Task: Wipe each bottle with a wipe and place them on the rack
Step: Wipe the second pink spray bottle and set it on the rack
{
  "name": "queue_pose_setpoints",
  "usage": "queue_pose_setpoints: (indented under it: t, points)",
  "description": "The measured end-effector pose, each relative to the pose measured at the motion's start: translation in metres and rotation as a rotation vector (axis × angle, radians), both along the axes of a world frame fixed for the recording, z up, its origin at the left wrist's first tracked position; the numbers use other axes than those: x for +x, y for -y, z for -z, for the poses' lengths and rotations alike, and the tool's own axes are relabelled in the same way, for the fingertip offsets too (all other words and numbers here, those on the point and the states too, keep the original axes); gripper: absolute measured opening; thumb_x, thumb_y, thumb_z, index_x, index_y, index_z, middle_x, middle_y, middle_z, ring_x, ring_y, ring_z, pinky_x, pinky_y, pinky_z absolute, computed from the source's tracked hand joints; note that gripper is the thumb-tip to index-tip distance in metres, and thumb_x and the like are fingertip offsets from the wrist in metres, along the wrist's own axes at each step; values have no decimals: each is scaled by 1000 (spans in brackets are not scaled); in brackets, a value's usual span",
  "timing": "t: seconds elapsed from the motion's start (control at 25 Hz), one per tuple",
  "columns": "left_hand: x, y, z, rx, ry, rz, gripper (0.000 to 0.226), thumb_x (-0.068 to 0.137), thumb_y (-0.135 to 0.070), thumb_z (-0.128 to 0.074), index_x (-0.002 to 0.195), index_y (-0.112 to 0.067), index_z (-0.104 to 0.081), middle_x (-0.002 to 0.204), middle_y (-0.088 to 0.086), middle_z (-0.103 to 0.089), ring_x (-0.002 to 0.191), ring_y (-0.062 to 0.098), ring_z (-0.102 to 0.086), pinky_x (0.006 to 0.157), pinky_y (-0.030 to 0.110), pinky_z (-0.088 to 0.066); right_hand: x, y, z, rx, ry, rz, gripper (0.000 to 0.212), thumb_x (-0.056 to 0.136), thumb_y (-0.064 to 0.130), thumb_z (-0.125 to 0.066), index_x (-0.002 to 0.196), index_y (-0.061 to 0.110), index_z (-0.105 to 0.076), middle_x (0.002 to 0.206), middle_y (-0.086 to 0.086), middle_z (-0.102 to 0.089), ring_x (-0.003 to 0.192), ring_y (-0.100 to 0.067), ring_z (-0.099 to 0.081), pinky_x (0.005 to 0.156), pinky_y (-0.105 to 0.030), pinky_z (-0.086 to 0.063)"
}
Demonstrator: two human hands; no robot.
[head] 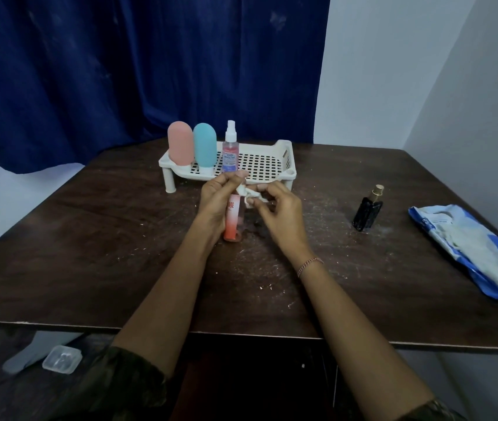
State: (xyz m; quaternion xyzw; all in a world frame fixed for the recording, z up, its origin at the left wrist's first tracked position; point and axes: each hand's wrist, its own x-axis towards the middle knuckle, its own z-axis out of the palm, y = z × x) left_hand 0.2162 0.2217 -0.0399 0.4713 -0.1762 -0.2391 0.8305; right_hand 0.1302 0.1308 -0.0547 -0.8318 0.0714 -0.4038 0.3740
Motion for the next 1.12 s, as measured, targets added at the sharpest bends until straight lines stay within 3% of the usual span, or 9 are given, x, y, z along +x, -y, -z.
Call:
queue_pose_setpoints:
  t: [0.08,0.24,0.4,0.56,0.72,0.8,0.96,1.12]
  points:
    - [3,0,2,33,31,7,10,87,-12,-60,93,-7,-67,83,6,-69,71,14,-66,60,24,-56,-1,0,-2,0,7,13,21,81,6,-68,102,6,-66,101,-3,-62,95,-9,-57,87,-20,-49]
    - [3,2,3,31,68,55,14,90,-15,-57,93,-5,-67,75,4,-71,68,12,-67,59,22,-54,-2,-5,-3,-164,106,-14,19,79,4,-69,98,3,-67,95,-5,-58,90,-8,-54,81,-6,-43]
    - [8,7,6,40,113,20,15,90,-16,-57,95,-6,-68,80,8,-70,73,15,-65,67,24,-55,1,-3,-3,-121,115,50,19,77,2,-70,97,3,-67,94,-6,-60,88,-12,-56,80,-6,-43]
    - [9,5,7,16,63,-71,16,90,-19,-58,94,-7,-69,73,2,-68,60,8,-64,55,20,-54,3,-6,3,-273,-1,-126,22,73,0,-72,95,3,-69,91,-6,-60,82,-9,-55,77,-7,-44]
    - [15,4,10,36,18,-149,15,86,-25,-63,91,-14,-72,93,0,-71,82,9,-62,69,22,-51,4,-8,10,-338,-172,-281,23,70,9,-78,92,5,-71,85,3,-54,70,-1,-49,66,-3,-38]
    - [15,3,9,44,15,-151,17,84,-28,-65,92,-15,-73,95,1,-71,83,10,-61,70,24,-50,4,-7,8,-363,-198,-295,24,70,9,-78,92,4,-72,84,6,-53,69,4,-46,66,-2,-37]
    - [9,3,8,-12,11,-76,15,86,-20,-63,93,-8,-69,70,1,-70,59,10,-63,52,23,-53,1,-10,2,-304,-67,-153,28,71,5,-76,98,8,-67,91,3,-61,79,-5,-54,74,-8,-42]
    - [4,7,6,-35,25,28,14,91,-17,-57,89,-9,-68,64,2,-66,55,10,-62,53,22,-52,-3,-8,-2,-205,100,41,17,76,3,-71,90,8,-64,94,-1,-63,85,-7,-57,78,-12,-46]
